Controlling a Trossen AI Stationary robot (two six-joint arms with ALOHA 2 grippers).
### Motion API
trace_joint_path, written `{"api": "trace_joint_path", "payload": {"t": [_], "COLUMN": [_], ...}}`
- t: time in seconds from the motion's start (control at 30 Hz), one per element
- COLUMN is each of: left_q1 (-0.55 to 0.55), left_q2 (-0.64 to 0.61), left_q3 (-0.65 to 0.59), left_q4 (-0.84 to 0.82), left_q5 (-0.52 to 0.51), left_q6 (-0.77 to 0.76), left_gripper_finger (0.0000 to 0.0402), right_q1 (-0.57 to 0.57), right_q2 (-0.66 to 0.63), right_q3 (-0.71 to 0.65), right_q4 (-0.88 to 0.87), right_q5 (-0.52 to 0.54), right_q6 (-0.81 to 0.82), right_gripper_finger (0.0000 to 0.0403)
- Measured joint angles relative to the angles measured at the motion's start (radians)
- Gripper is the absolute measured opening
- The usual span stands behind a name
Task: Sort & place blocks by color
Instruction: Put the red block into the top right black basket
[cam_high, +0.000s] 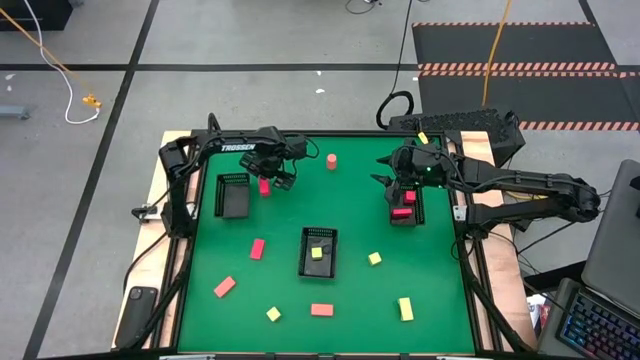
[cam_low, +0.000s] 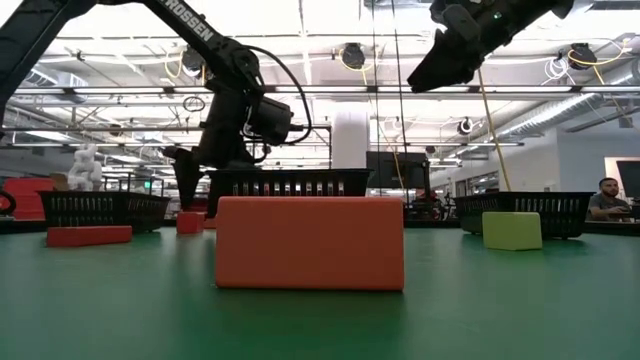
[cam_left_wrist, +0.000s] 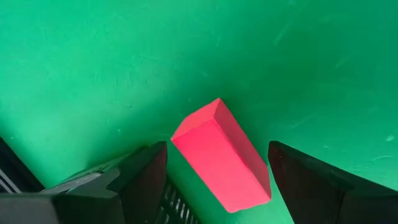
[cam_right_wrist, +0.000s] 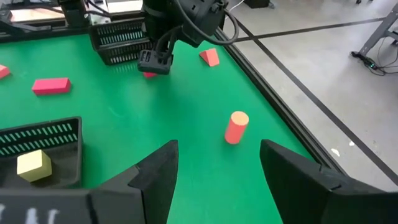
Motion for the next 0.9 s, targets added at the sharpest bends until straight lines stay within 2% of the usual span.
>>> {"api": "trace_joint_path", "payload": {"t": [0.27, 0.63, 0.9], "left_q1": [-0.006, -0.036, -0.082], "left_q2": [0.0, 0.0, 0.0], "left_q3": [-0.025, -0.046, -0.046], "left_q4": [0.014, 0.116, 0.176], "left_q5": [0.002, 0.017, 0.067], "left_q6": [-0.015, -0.01, 0.028], "left_gripper_finger": [0.0282, 0.0282, 0.0282], "right_q1": [0.0, 0.0, 0.0], "right_q2": [0.0, 0.0, 0.0], "right_q3": [0.0, 0.0, 0.0], "right_q4": [-0.004, -0.005, -0.005], "right_q5": [0.0, 0.0, 0.0], "right_q6": [0.0, 0.0, 0.0], "right_gripper_finger": [0.022, 0.022, 0.022]}}
